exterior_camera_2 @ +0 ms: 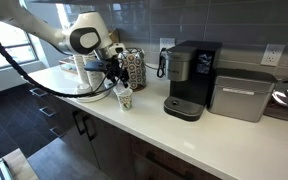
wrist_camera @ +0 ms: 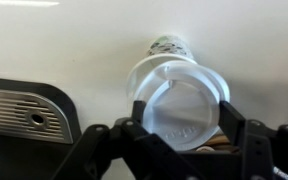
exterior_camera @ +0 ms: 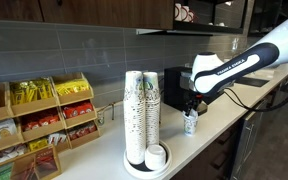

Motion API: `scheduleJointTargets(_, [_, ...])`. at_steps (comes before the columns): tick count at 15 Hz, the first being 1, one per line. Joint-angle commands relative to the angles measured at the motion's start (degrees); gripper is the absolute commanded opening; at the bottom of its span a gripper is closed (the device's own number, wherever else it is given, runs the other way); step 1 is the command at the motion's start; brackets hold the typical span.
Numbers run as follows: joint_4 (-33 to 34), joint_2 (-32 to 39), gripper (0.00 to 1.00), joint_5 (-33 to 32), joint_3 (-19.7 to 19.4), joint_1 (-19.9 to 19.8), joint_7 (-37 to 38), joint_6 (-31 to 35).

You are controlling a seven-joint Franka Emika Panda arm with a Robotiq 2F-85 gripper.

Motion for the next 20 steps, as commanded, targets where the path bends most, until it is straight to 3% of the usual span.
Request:
scheduleJointTargets(1, [0.01, -0.25, 0.75, -1.8, -0.3, -0.26, 1.94, -1.85])
scheduleJointTargets(15, [0.83, 0.35, 0.77, -1.6, -0.57, -0.27, 1.76, -3.16])
scheduleJointTargets(19, [1.02, 0.54, 0.8, -1.68, -0.51, -0.21, 1.73, -3.62])
scheduleJointTargets(20, [1.05, 0.61, 0.85, -1.68, -0.49, -0.19, 1.72, -3.86])
